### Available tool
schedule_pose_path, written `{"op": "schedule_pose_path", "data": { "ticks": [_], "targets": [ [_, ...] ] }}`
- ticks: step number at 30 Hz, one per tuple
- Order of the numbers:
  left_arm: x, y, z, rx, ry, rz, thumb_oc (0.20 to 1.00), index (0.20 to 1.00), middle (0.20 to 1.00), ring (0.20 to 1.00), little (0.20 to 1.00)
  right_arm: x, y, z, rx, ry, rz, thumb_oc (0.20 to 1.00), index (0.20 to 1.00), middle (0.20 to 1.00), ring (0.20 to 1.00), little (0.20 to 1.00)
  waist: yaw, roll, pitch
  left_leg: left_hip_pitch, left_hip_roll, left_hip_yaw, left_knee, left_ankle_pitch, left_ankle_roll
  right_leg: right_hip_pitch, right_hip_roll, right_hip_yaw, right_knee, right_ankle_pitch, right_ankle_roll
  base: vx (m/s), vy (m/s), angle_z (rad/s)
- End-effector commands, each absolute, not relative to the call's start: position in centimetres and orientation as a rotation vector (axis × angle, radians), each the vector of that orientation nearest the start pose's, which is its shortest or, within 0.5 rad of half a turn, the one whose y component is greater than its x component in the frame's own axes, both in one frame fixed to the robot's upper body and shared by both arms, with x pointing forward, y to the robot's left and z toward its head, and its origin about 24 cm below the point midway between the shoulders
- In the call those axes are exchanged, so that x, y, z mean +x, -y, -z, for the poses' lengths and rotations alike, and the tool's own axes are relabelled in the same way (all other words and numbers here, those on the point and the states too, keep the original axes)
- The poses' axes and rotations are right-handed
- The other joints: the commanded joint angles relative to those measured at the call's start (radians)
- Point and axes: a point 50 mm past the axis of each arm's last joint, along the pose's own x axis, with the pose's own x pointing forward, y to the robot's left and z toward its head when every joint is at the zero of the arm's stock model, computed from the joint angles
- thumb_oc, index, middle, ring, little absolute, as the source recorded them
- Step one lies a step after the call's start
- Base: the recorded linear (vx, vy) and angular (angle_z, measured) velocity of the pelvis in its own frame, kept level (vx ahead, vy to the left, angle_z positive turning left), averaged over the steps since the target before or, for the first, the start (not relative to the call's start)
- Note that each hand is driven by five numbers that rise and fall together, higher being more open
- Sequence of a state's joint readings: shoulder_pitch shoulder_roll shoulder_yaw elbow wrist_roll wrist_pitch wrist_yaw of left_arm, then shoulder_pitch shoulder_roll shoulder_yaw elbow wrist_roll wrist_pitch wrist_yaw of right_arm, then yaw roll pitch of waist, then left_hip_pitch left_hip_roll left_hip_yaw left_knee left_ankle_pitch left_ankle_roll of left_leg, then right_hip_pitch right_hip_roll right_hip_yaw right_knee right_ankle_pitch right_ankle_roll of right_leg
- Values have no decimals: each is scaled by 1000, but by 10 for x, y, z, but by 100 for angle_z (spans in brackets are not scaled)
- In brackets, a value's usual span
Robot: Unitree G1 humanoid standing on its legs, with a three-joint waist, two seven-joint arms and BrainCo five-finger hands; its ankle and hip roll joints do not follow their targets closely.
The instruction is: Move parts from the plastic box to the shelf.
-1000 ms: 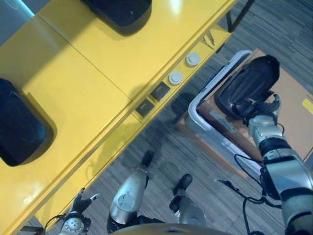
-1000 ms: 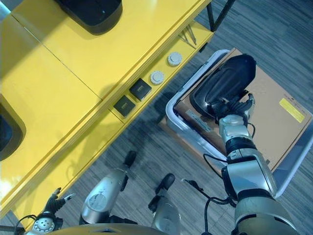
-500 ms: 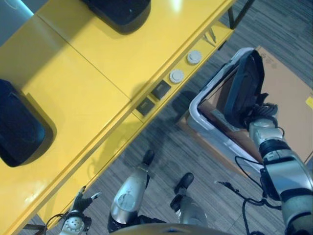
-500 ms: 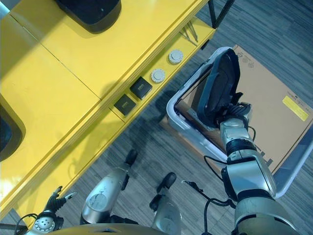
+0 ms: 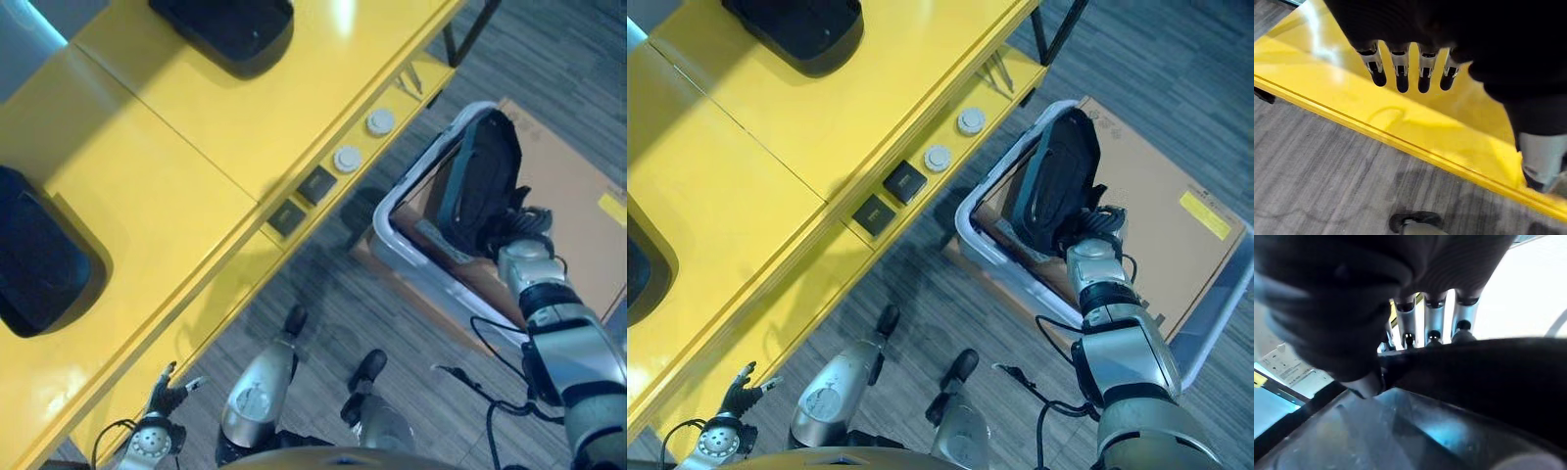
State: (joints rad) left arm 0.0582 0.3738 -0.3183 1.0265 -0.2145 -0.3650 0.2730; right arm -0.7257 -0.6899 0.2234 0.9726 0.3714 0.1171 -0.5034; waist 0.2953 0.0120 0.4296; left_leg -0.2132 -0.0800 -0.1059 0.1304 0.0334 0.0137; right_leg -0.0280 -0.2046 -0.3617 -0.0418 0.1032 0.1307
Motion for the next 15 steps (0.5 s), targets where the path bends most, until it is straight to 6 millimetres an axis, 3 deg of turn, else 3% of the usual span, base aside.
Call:
{"op": "schedule_pose_path", "data": {
  "ticks": [1,5,6,15],
  "targets": [
    [133,-263,109,349,-625,-190,1000,1000,1000,1000,1000,330,346,-114,-515,-141,755,200,200,200,200,200,-1,-7,-148,9,24,3,-75,4,-3,-51,-22,28,85,-25,40,74,-89,-3],
    [133,-263,109,349,-625,-190,1000,1000,1000,1000,1000,330,346,-114,-515,-141,755,200,200,200,200,200,-1,-7,-149,9,24,3,-75,5,-3,-51,-22,28,85,-25,40,37,-54,-5],
    [167,-242,83,267,-476,-65,1000,1000,1000,1000,1000,323,332,-111,-498,-81,718,200,200,200,200,200,-18,-19,-200,64,43,10,-96,-3,-6,-9,-6,37,68,-24,35,127,-204,-6],
    [200,-195,61,21,-442,113,1000,1000,1000,1000,1000,317,302,-105,-478,-32,619,200,200,200,200,200,-69,-47,-298,153,82,60,-148,4,-16,51,28,73,13,-7,28,71,-101,-18]
  ]
}}
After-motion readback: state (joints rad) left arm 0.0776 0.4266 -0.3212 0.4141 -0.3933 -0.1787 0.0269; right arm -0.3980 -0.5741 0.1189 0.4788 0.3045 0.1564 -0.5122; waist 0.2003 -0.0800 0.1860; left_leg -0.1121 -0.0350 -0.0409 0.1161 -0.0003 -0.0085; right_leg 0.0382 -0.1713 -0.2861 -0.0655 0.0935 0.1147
